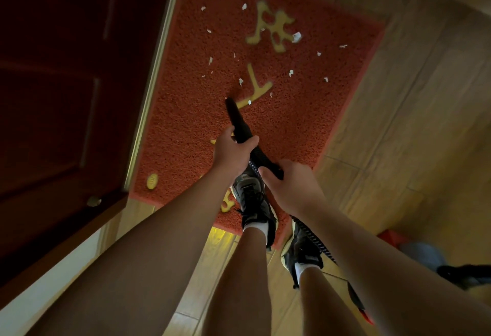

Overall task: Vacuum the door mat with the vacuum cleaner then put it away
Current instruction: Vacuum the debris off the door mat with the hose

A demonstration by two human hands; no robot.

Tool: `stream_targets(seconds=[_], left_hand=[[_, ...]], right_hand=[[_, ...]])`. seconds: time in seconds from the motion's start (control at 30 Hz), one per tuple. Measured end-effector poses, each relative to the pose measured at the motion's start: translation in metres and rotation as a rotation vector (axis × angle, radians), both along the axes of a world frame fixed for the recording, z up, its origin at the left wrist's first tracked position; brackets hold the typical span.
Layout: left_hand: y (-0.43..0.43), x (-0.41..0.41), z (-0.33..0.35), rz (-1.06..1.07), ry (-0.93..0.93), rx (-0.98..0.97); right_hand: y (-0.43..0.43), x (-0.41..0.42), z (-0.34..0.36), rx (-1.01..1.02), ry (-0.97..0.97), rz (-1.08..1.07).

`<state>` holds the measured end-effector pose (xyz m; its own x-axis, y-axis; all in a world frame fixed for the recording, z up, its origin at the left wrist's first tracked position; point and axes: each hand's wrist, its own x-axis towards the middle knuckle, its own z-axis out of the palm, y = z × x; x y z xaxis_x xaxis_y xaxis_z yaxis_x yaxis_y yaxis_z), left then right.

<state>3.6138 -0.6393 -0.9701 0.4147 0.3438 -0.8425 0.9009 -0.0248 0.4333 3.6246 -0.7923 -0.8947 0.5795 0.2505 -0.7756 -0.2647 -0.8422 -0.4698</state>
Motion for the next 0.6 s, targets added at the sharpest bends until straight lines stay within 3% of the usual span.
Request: stream_targets(seconds=[0.6], left_hand=[[-0.017, 0.013, 0.008, -0.059, 0.01, 0.021]], right_hand=[[-0.015, 0.008, 0.006, 0.0, 0.0, 0.0]])
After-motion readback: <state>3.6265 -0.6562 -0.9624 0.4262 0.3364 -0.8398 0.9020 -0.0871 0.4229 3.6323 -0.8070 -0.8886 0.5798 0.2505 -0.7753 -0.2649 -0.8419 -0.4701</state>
